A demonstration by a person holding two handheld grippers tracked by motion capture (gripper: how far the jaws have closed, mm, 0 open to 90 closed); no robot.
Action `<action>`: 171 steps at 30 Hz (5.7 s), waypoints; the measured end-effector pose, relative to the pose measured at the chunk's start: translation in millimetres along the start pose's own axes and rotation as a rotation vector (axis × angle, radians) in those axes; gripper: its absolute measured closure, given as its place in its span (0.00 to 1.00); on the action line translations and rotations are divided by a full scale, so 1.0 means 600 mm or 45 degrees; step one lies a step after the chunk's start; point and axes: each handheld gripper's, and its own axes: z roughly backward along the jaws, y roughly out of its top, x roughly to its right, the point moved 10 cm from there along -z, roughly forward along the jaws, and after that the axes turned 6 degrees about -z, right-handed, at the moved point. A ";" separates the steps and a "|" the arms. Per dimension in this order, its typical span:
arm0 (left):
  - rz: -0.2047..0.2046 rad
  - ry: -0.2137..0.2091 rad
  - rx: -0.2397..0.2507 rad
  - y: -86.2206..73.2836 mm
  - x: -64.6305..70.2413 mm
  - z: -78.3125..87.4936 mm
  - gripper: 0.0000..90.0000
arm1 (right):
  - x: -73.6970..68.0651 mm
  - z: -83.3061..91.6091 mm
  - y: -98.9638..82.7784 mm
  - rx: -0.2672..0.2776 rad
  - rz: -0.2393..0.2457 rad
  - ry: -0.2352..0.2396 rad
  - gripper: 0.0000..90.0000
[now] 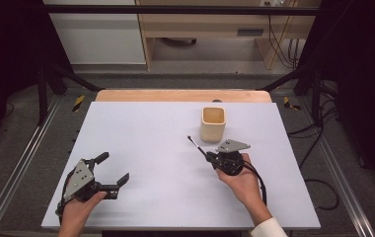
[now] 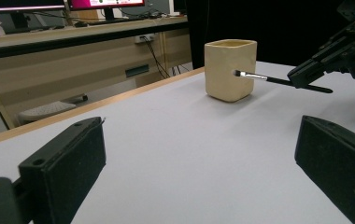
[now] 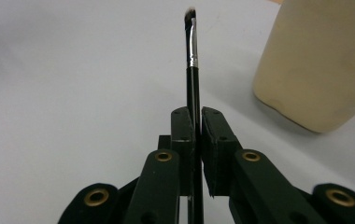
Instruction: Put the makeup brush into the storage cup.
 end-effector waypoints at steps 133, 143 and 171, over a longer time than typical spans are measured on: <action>0.325 -0.210 -0.200 0.077 0.118 -0.185 0.45 | -0.142 0.017 0.044 0.398 0.094 0.138 0.93; 0.353 -0.222 -0.195 0.077 0.121 -0.190 0.50 | -0.144 0.014 0.042 0.392 0.101 0.141 0.93; 0.347 -0.215 -0.201 0.078 0.133 -0.203 0.68 | -0.148 0.004 0.036 0.353 0.058 0.179 0.93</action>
